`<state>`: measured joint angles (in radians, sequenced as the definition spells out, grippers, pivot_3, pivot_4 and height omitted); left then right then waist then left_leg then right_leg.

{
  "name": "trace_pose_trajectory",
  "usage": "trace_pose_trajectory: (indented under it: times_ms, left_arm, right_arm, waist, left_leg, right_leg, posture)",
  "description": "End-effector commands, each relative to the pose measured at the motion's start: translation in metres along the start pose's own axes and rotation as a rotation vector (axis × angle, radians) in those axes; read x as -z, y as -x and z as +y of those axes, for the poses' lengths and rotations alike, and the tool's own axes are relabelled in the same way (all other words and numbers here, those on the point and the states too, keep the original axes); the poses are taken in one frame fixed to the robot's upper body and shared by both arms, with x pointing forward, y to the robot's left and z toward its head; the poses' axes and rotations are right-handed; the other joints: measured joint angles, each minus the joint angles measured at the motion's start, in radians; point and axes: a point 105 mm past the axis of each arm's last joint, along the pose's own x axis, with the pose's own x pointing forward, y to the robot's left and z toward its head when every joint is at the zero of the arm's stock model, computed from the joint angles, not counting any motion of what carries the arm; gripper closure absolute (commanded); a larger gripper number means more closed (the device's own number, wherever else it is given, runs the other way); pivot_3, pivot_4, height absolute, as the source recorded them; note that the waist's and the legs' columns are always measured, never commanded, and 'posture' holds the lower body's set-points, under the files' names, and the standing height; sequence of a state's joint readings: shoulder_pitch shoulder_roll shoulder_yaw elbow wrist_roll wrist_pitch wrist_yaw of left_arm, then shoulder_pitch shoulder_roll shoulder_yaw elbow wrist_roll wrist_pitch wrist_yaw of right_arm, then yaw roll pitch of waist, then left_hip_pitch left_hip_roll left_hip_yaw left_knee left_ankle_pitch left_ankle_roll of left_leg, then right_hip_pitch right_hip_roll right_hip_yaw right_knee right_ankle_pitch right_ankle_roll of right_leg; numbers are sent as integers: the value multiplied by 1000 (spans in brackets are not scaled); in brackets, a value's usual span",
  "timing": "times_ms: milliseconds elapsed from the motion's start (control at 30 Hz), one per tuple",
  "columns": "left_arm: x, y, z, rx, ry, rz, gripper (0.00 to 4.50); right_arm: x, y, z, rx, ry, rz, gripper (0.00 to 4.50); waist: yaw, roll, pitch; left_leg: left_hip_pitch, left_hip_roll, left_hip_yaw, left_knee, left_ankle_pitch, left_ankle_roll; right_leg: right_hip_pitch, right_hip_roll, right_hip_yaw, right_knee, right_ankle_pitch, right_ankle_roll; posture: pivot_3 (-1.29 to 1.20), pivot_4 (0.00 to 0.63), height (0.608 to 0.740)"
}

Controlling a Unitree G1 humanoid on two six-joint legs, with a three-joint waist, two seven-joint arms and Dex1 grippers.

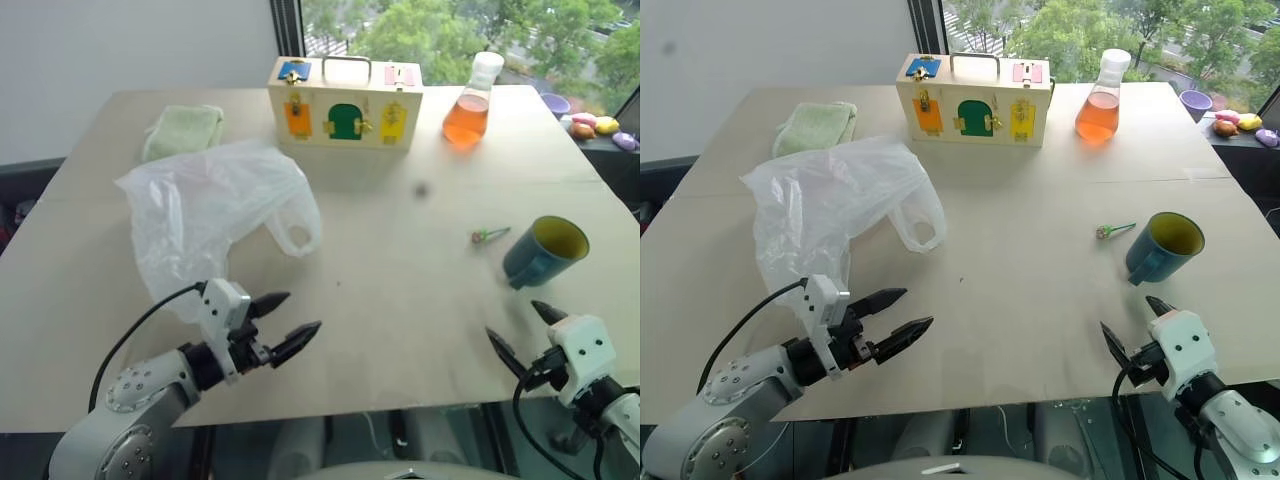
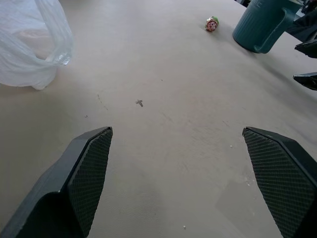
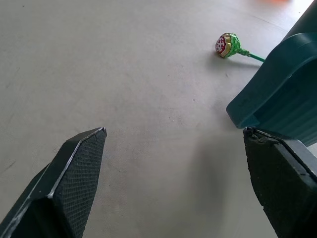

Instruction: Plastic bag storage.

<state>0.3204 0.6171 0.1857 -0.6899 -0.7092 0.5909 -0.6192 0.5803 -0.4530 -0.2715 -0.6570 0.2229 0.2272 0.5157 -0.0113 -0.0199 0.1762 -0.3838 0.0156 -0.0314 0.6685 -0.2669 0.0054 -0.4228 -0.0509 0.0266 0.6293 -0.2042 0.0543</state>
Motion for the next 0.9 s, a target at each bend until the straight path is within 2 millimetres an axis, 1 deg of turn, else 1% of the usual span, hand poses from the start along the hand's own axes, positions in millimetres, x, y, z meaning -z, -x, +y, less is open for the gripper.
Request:
trace_pose_trajectory:
  times_ms: [33,133,167,233,267,333,400,433,533,600,667,900]
  left_arm:
    - [-13,-2,1,4,-30,-71,157]
    - [-28,-8,10,-24,-51,-147,157]
    - [-36,-10,15,-50,-82,-174,157]
    - [-54,-14,26,-125,-158,-226,157]
    - [-62,-16,31,-161,-179,-248,157]
    - [-75,-17,41,-211,-208,-277,157]
    - [-77,-15,54,-295,-285,-221,157]
    - [-79,-13,63,-358,-354,-181,157]
    - [-83,-6,80,-442,-478,-113,157]
    - [-82,0,95,-482,-512,-76,157]
    - [-79,2,104,-489,-528,-40,157]
    - [-85,-3,109,-441,-580,-49,157]
  right_arm:
    - [-18,-2,4,-19,24,-68,14]
    - [-29,-8,10,-59,31,-121,14]
    - [-40,-11,15,-108,55,-166,14]
    - [-68,-16,20,-177,11,-279,14]
    - [-79,-17,22,-204,-14,-318,14]
    - [-97,-19,28,-270,15,-373,14]
    - [-111,-20,33,-313,22,-415,14]
    - [-117,-19,35,-334,23,-435,14]
    - [-126,-17,42,-381,71,-465,14]
    - [-132,-13,46,-414,75,-486,14]
    - [-140,-12,46,-421,48,-523,14]
    - [-158,-9,51,-469,29,-594,14]
  waist:
    - [0,0,0]
    - [0,0,0]
    - [0,0,0]
    - [-1,0,0]
    - [-2,0,0]
    - [-2,0,0]
    - [-1,0,0]
    - [-1,0,0]
    - [1,0,0]
    - [1,0,0]
    - [1,0,0]
    - [2,-1,0]
  left_leg:
    - [0,0,0,0,0,0]
    - [0,0,0,0,0,0]
    - [1,0,0,1,0,0]
    - [2,0,0,1,0,0]
    - [2,0,0,0,0,0]
    - [3,-1,-1,1,0,0]
    - [4,-1,-2,1,0,0]
    - [4,-1,-3,0,0,0]
    - [3,-2,-4,0,0,0]
    - [2,-3,-3,0,0,1]
    - [2,-3,-3,0,0,1]
    - [2,-3,-4,0,0,1]
  right_leg:
    - [0,0,0,0,0,0]
    - [0,0,0,0,0,0]
    - [1,0,0,0,0,0]
    - [3,0,0,0,0,0]
    - [3,1,0,0,0,0]
    - [5,1,0,0,0,0]
    - [6,1,-1,0,0,0]
    - [6,2,-1,0,0,0]
    - [6,2,-1,-1,0,-1]
    - [6,1,-1,-2,1,-1]
    - [6,0,-1,-2,0,-1]
    - [6,0,-2,-2,0,-1]
  posture:
    - [0,150,740]
    - [0,150,740]
    - [0,150,740]
    - [0,150,740]
    - [0,150,740]
    - [0,150,740]
    - [0,150,740]
    - [0,150,740]
    - [0,150,740]
    - [0,150,740]
    - [0,150,740]
    - [0,150,740]
